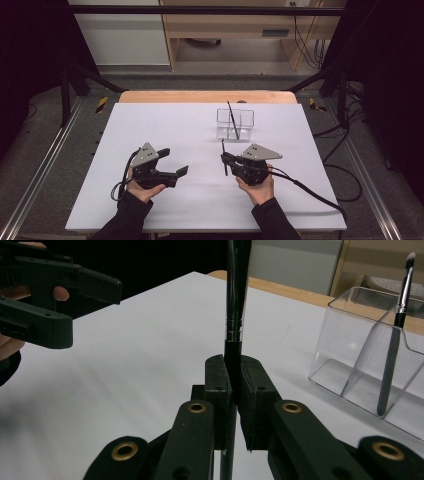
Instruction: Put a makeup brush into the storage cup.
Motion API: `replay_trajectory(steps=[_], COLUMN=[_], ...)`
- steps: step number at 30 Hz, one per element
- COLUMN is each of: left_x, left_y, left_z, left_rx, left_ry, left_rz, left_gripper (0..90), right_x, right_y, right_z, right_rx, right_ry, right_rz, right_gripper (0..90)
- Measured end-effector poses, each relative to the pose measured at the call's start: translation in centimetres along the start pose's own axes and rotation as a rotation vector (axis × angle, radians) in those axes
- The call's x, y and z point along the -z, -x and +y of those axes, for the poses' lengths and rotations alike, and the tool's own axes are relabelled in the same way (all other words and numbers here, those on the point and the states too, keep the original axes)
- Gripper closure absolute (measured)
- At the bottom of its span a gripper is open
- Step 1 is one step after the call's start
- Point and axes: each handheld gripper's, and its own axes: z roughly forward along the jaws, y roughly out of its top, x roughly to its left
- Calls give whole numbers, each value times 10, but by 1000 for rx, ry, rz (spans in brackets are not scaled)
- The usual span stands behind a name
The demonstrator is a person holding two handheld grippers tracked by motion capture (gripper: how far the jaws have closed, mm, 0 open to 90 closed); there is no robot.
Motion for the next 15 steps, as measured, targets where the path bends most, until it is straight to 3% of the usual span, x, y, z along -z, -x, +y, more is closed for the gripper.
replay_trajectory(steps=[15], left_x=[12], left_y=[-16], left_z=[-12], left_rx=[11], left_ry=[-18], left_rz=[66], left_gripper=[84], right_x=[7], right_y=[13], right_z=[14], right_rx=[-29], right_ry=[54], right_rz=[-21], right_gripper=[843])
